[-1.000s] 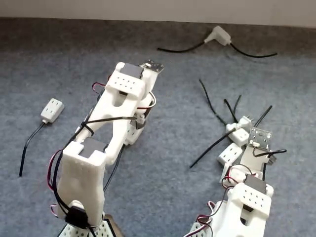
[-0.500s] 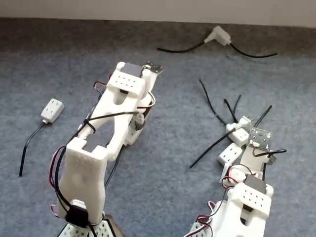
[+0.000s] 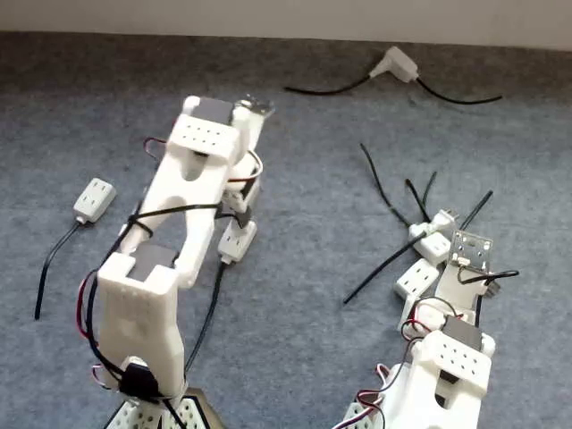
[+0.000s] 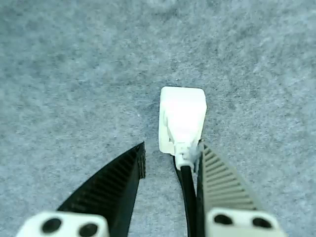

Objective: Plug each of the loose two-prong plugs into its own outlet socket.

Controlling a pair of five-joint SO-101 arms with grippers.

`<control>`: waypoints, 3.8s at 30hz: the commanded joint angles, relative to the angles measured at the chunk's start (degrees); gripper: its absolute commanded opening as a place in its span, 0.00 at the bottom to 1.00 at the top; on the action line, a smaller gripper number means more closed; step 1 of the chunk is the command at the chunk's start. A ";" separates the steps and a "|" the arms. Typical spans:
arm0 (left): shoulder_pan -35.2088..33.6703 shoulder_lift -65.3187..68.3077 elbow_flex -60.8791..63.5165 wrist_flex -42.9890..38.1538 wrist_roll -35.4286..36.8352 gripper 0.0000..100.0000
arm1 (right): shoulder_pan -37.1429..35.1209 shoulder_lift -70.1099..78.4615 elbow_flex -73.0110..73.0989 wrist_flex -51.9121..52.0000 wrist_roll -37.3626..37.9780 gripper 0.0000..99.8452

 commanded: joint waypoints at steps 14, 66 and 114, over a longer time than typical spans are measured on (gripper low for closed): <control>1.01 -6.46 9.89 -0.79 -3.08 0.18 | -0.48 0.22 -0.31 -0.84 -0.62 0.01; 2.86 5.41 0.57 -9.85 -3.87 0.03 | -0.31 0.22 -0.31 -0.84 -0.53 0.01; -3.38 25.89 -46.46 -31.82 -7.47 0.25 | -2.07 0.22 0.92 -1.01 2.46 0.01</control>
